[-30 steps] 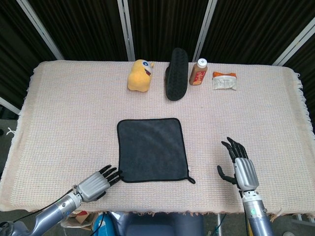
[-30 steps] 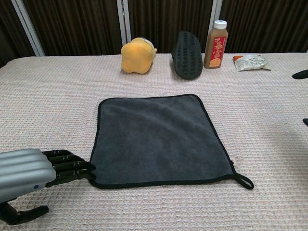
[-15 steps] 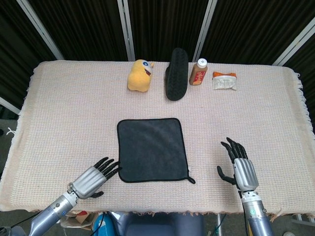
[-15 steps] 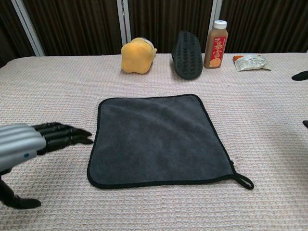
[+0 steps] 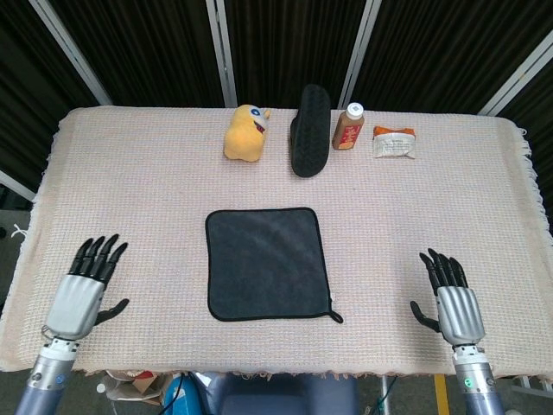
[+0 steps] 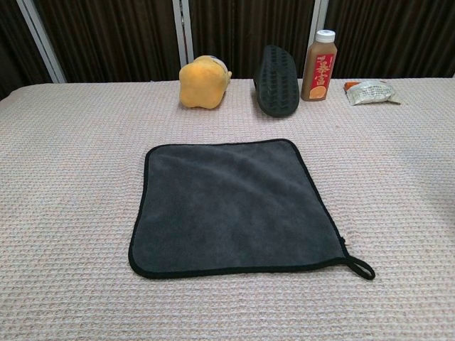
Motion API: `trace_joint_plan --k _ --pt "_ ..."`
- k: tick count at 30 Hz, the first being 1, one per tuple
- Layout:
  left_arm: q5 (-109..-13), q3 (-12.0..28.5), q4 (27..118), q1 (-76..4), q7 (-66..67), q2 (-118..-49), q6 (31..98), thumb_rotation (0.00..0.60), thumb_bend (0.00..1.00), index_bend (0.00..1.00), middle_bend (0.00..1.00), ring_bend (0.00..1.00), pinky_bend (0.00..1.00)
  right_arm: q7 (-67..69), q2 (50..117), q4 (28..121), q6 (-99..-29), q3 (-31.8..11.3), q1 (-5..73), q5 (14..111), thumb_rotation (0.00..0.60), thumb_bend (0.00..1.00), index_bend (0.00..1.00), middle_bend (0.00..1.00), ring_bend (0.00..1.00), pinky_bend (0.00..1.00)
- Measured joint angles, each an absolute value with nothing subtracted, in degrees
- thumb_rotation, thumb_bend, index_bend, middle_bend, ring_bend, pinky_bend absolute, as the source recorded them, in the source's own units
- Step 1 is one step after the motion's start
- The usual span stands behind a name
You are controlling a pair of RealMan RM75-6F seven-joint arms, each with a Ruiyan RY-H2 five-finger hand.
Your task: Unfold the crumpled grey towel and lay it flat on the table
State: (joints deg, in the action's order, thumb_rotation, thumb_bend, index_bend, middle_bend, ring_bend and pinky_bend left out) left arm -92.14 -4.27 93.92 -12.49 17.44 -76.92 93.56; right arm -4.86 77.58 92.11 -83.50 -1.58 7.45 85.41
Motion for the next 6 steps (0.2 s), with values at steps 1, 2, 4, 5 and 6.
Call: trace_joint_plan --k 1,2,4,5,6 --pt "-91.96 -4.26 93.62 -11.85 17.11 -76.59 94.04 0.600 0.08 0.00 0.00 0.00 0.00 -4.93 77.33 91.77 -84.31 -1.41 7.01 85.80 0.600 0.30 0.00 0.03 0.00 0.01" --pt "-91.77 -4.30 93.30 -11.27 16.62 -76.38 94.36 0.600 0.08 0.00 0.00 0.00 0.00 -5.00 77.15 91.54 -84.93 -1.33 6.68 86.07 0.600 0.30 0.00 0.03 0.00 0.01" --pt "-91.18 -4.48 92.26 -9.98 15.11 -75.67 94.89 0.600 0.08 0.00 0.00 0.00 0.00 -5.22 76.59 91.23 -86.30 -1.18 5.87 86.59 0.600 0.30 0.00 0.02 0.00 0.01" --pt "-90.83 -4.52 91.85 -9.49 14.39 -75.30 95.11 0.600 0.08 0.00 0.00 0.00 0.00 -5.20 76.37 91.19 -86.79 -1.22 5.59 86.69 0.600 0.30 0.00 0.02 0.00 0.01" --pt "-90.43 -4.57 91.32 -8.82 13.41 -74.84 95.38 0.600 0.08 0.00 0.00 0.00 0.00 -5.06 76.22 91.17 -87.18 -1.28 5.37 86.75 0.600 0.30 0.00 0.02 0.00 0.01"
